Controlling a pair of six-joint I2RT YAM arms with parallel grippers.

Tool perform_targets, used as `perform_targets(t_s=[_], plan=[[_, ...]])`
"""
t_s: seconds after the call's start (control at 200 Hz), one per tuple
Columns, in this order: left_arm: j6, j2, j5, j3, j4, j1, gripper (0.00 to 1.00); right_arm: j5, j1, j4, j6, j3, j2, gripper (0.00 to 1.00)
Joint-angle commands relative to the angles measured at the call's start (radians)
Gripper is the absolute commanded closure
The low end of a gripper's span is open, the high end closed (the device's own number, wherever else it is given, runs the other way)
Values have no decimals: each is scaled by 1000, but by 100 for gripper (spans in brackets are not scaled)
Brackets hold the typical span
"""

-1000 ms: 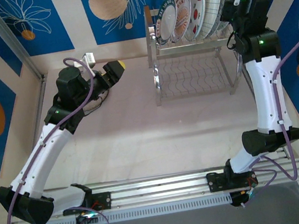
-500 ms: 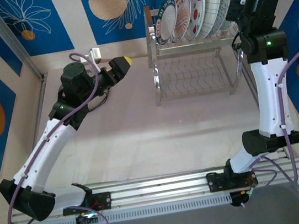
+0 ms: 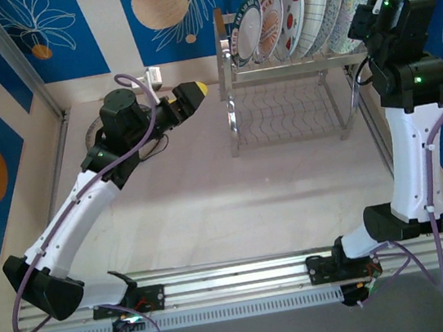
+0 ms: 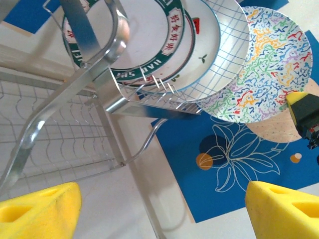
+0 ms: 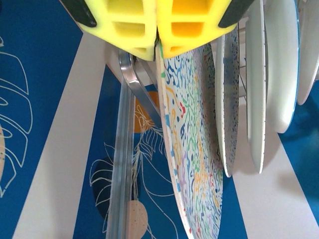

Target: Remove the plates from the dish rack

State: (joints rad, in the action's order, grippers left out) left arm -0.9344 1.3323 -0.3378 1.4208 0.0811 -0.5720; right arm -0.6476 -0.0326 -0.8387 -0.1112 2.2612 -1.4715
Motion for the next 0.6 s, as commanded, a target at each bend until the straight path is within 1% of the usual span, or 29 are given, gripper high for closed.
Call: perform_targets(t_s=[0.0,0.175,0.245,0.46,0.595], plan=[[-11,9,-33,39,-64,-24,15,-54,5,18,-13,31,51,100],[-20,7,-71,47,-118,-38,15,-61,4,-30,-26,29,85,100],[0,-10,-75,56,-138,-46,15,-64,5,-45,-29,28,97,100],[107,-77,-27,105,-138,-65,13,-67,5,-82,-28,24,130,100],[131,-92,-16,126,-160,-66,12,-67,4,-120,-46,17,153,100]])
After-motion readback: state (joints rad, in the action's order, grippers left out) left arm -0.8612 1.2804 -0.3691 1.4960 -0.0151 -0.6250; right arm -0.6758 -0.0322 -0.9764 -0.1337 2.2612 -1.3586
